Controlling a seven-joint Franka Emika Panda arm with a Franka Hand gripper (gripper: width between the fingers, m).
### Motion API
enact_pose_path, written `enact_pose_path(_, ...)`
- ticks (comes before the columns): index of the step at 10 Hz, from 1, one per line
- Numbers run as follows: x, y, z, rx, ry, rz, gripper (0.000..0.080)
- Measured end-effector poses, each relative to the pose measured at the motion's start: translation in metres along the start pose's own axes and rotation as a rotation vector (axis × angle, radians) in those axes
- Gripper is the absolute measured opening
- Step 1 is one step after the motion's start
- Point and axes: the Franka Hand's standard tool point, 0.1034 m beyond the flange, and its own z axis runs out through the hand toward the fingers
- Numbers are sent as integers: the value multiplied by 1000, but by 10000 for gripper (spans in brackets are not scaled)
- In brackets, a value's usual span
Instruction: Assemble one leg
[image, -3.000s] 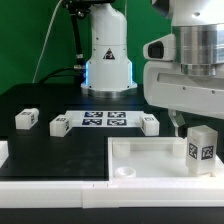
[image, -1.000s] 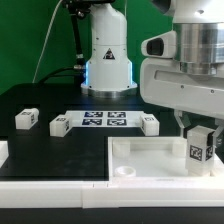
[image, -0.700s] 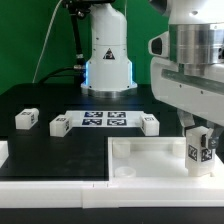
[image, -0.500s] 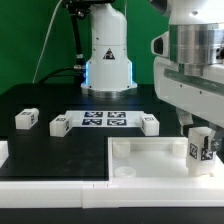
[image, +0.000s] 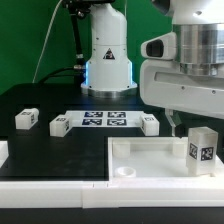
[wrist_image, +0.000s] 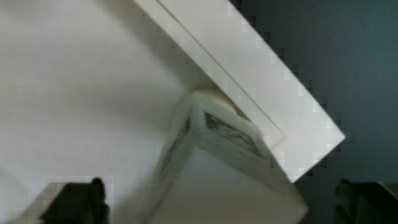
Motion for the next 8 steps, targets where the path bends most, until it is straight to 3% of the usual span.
enact_pose_path(5, -2, 0, 2, -19, 0, -706, 649)
enact_pose_path(8, -1, 2, 2, -29, 3, -807, 649)
